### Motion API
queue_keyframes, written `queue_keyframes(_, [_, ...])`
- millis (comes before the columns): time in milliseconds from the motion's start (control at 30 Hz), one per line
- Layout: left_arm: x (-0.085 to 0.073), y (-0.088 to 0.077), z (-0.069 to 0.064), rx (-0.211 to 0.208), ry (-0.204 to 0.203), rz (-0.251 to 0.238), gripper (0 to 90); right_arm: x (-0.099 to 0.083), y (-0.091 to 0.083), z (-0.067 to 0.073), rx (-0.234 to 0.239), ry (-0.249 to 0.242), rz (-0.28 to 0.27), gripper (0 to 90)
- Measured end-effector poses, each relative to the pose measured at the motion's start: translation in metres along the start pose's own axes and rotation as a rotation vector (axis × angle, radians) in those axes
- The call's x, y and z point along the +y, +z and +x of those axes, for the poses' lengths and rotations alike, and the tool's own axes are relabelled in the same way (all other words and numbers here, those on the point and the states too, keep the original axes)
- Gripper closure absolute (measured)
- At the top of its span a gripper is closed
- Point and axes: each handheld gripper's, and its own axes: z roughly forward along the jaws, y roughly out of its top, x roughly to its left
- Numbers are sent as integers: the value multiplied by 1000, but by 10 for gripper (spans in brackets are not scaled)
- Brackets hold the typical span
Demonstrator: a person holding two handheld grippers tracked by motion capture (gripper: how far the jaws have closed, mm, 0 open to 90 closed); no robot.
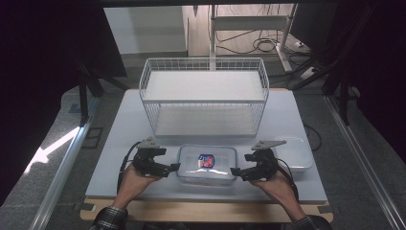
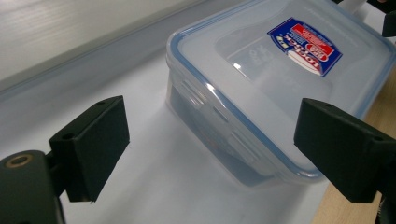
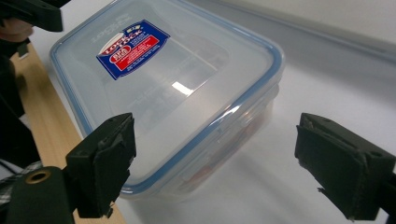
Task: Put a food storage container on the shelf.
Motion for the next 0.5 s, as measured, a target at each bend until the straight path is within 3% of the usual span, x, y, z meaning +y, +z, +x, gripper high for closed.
queue_keyframes(100, [0,8,3,-44,-16,29,118,1,5,-4,29,24,15,142])
queue_keyframes(167, [-1,12,7,-99,-43,36,111,1,9,-7,43,31,27,142])
queue_keyframes(233, [-2,15,10,-133,-60,42,104,2,13,-9,77,57,30,142])
queue_keyframes(333, [-2,23,14,-216,-91,67,80,3,20,-13,142,110,51,140])
queue_keyframes(467, [-1,35,15,-332,-133,100,84,2,25,-16,193,161,66,146])
queue_keyframes(500, [0,37,15,-333,-138,106,82,2,27,-17,214,178,73,136])
